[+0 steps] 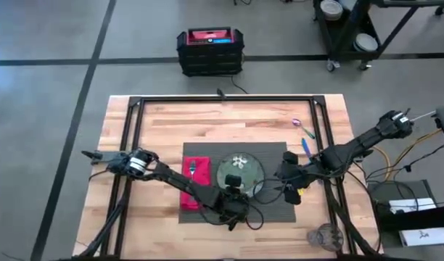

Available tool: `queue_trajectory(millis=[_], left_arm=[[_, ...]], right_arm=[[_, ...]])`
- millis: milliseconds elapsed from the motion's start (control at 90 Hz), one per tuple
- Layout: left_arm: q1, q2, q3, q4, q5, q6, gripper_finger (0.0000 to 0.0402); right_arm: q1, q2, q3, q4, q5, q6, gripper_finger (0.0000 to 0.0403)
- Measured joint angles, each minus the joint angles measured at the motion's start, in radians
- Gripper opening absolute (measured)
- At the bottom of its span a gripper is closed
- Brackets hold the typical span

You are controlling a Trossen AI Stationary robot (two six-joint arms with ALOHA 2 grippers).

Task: Set table place
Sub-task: Put the green plate in the center of the gray table mat, then adjust the gray table mat on the table

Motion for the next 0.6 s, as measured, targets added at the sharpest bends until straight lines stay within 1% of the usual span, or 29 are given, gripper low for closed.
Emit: queue_trajectory(millis=[89,167,233,311,389,444,556,600], left_arm=[[-0.002,-0.024,0.016,-0.035,0.019,-0.005,0.0171],[-0.013,-0.053,0.052,-0.108,0.032,-0.046,0.0197],[-0.029,-0.083,0.073,-0.214,0.031,-0.106,0.0212],[-0.042,-0.127,0.061,-0.300,0.033,-0.169,0.0221],[-0.050,-0.181,0.003,-0.350,0.031,-0.217,0.0221],[-0.050,-0.222,-0.062,-0.351,0.031,-0.259,0.0216],[-0.054,-0.331,-0.235,-0.342,0.034,-0.360,0.0199],[-0.056,-0.380,-0.316,-0.311,0.035,-0.397,0.0191]], right_arm=[[0.000,0.008,0.000,0.004,0.000,-0.010,0.0260],[0.000,0.009,0.000,0.004,0.000,-0.010,0.0263],[0.000,0.012,0.000,0.008,0.010,-0.002,0.0265],[0.000,0.024,-0.006,0.017,0.060,0.008,0.0268],[-0.003,0.055,-0.015,0.029,0.080,-0.002,0.0268],[-0.007,0.084,-0.023,0.018,0.079,-0.018,0.0266],[-0.007,0.150,-0.027,0.004,0.078,-0.034,0.0258],[-0.007,0.178,-0.029,-0.007,0.077,-0.040,0.0254]])
